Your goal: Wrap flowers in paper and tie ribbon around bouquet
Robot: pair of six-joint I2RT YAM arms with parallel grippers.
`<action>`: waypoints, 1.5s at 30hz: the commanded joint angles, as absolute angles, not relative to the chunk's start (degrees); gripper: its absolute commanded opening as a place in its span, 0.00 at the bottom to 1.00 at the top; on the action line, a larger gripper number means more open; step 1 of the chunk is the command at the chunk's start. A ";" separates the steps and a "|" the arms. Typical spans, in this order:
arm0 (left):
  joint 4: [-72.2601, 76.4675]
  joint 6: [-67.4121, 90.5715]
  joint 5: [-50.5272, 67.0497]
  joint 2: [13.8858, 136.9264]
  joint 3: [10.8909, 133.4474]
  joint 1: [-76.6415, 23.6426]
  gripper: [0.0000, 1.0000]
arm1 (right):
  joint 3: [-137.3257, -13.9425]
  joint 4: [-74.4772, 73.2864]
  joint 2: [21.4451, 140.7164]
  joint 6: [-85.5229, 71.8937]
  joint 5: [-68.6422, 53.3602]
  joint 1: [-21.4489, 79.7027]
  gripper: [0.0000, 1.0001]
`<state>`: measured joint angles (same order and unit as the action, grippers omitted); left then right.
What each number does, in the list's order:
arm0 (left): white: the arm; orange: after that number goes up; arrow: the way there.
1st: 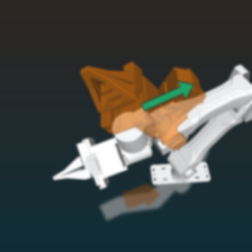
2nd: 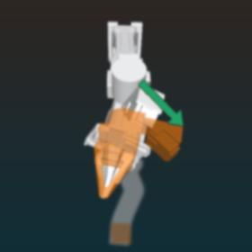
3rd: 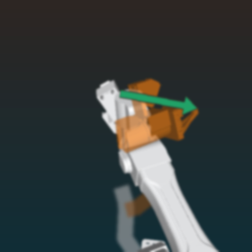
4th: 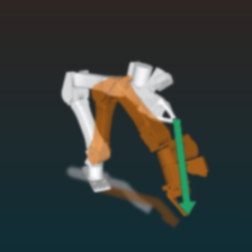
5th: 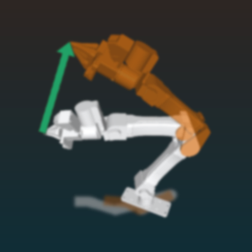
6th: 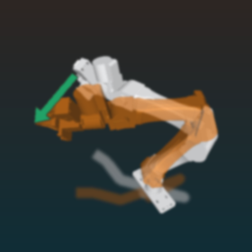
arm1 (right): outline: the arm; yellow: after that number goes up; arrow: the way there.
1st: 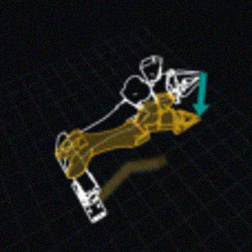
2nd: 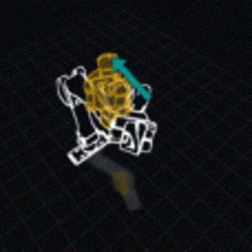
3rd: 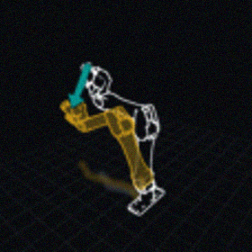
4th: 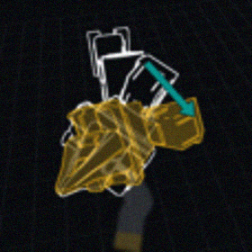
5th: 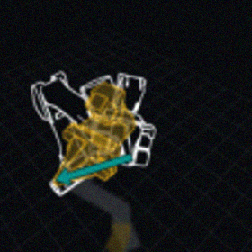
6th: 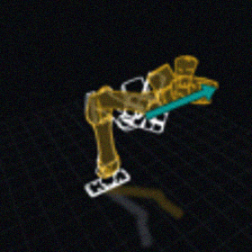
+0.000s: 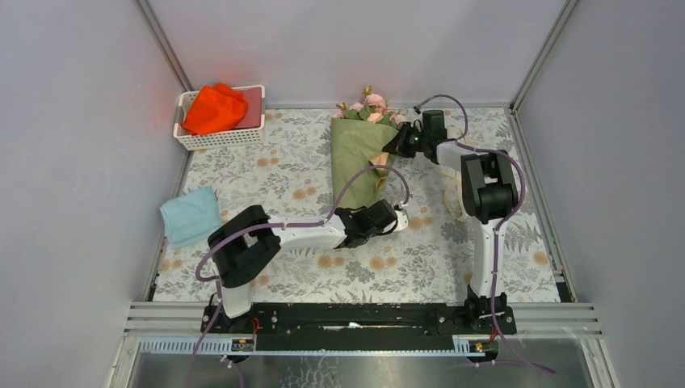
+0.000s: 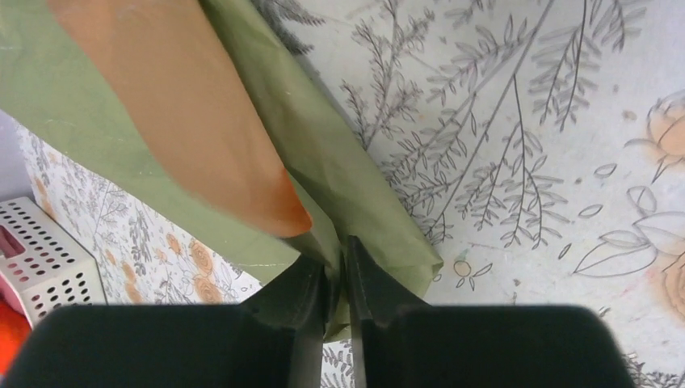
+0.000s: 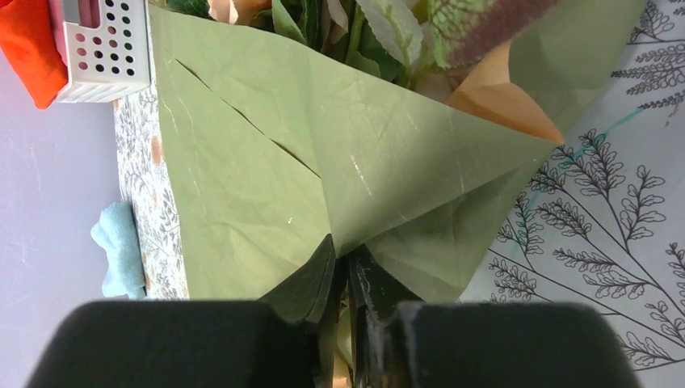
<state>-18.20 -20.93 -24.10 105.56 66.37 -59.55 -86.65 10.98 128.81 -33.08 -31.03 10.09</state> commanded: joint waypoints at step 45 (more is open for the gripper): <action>-54.57 -29.65 17.30 105.85 91.57 -57.88 0.62 | -75.25 7.27 121.68 -22.59 -23.95 9.31 0.00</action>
<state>-38.70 -28.53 -0.89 109.19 80.42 -60.53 -74.50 6.74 122.04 -24.62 -27.66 9.56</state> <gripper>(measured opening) 0.609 0.011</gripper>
